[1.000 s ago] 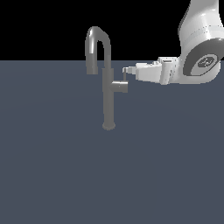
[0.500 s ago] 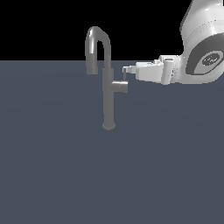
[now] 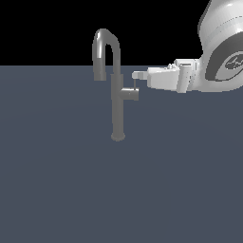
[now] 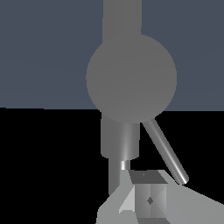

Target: Turn on the faucet by rotating a designated handle.

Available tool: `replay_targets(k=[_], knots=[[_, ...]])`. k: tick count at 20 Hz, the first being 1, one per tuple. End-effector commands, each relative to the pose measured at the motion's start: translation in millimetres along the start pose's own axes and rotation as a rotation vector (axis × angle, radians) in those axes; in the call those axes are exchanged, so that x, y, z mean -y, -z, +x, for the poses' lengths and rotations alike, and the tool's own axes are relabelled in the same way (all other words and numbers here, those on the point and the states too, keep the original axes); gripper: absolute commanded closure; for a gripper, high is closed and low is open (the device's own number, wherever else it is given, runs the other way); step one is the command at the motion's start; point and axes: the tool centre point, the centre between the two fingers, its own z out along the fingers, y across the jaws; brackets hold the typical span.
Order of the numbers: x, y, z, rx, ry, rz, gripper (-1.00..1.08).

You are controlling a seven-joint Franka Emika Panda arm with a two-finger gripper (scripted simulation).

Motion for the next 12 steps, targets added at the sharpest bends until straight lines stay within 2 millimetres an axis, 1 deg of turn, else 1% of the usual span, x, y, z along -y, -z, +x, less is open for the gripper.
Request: replay_targets(k=[1, 7, 8, 9, 12], knots=[[-9.3, 0.1, 5.5, 0.002, -0.007, -0.003, 1.08], [-32.5, 0.2, 16.6, 0.004, -0.012, -0.007, 1.08], [-32.5, 0.2, 16.6, 0.004, -0.012, -0.007, 1.08], [-24.0, 0.3, 7.7, 0.002, 0.007, -0.003, 1.08], [-35.1, 0.3, 23.2, 0.003, -0.001, -0.005, 1.08]])
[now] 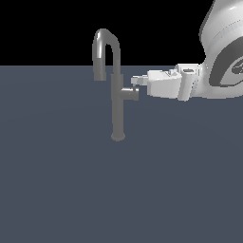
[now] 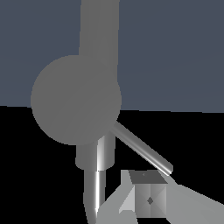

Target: Turn on the faucet by rotating a designated handle.

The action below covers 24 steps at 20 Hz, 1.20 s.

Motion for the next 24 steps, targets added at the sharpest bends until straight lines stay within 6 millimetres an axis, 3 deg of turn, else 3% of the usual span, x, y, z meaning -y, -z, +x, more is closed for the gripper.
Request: replay_targets(k=[1, 5, 6, 14, 15, 16, 24], knots=[[-11.7, -0.1, 17.3, 0.001, -0.019, -0.003, 1.08], [-23.2, 0.0, 32.8, 0.001, -0.027, -0.004, 1.08], [-12.0, 0.1, 13.5, 0.003, 0.008, -0.002, 1.08], [-25.4, -0.1, 66.8, 0.001, -0.028, -0.005, 1.08], [-25.4, -0.1, 66.8, 0.001, -0.028, -0.005, 1.08], [-15.5, 0.1, 41.6, 0.007, 0.015, -0.006, 1.08], [-11.6, -0.2, 83.5, 0.003, -0.019, -0.005, 1.08]])
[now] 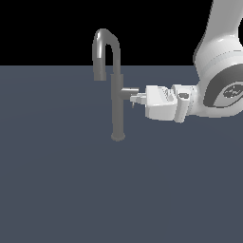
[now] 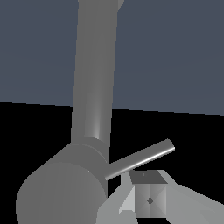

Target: Turn on the faucet by rotating a designated handle.

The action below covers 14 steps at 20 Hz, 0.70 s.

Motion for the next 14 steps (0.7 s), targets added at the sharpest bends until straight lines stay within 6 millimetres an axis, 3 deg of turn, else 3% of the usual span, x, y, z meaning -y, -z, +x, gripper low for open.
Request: replay_targets(k=[1, 3, 4, 14], knots=[[-5.3, 0.1, 36.2, -0.013, -0.051, 0.010, 1.08], [-5.0, 0.2, 41.3, -0.013, -0.056, 0.010, 1.08], [5.0, 0.5, 6.0, 0.001, 0.005, 0.001, 1.08], [17.7, 0.5, 48.7, -0.010, -0.043, 0.008, 1.08]])
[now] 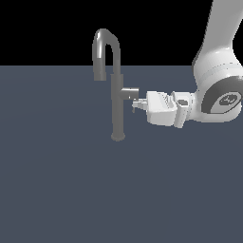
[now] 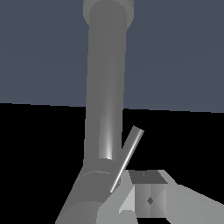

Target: Turn on the faucet by rotating a designated handle.

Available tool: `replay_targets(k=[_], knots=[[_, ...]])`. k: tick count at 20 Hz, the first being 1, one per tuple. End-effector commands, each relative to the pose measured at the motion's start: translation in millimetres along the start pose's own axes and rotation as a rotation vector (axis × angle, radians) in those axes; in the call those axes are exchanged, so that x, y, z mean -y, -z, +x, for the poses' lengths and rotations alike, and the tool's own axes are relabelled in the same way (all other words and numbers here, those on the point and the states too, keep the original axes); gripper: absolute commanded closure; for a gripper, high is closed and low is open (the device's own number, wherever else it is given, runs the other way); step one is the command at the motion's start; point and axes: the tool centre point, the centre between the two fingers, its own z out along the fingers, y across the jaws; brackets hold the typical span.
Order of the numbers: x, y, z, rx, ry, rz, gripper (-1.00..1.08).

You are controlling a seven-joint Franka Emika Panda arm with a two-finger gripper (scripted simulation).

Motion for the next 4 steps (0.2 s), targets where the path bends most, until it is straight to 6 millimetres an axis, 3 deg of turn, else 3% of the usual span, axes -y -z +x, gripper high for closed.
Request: replay_targets(k=[1, 4], knots=[[6.7, -5.4, 30.0, -0.019, -0.032, 0.013, 1.08], [9.0, -5.2, 38.4, -0.021, -0.041, 0.014, 1.08]])
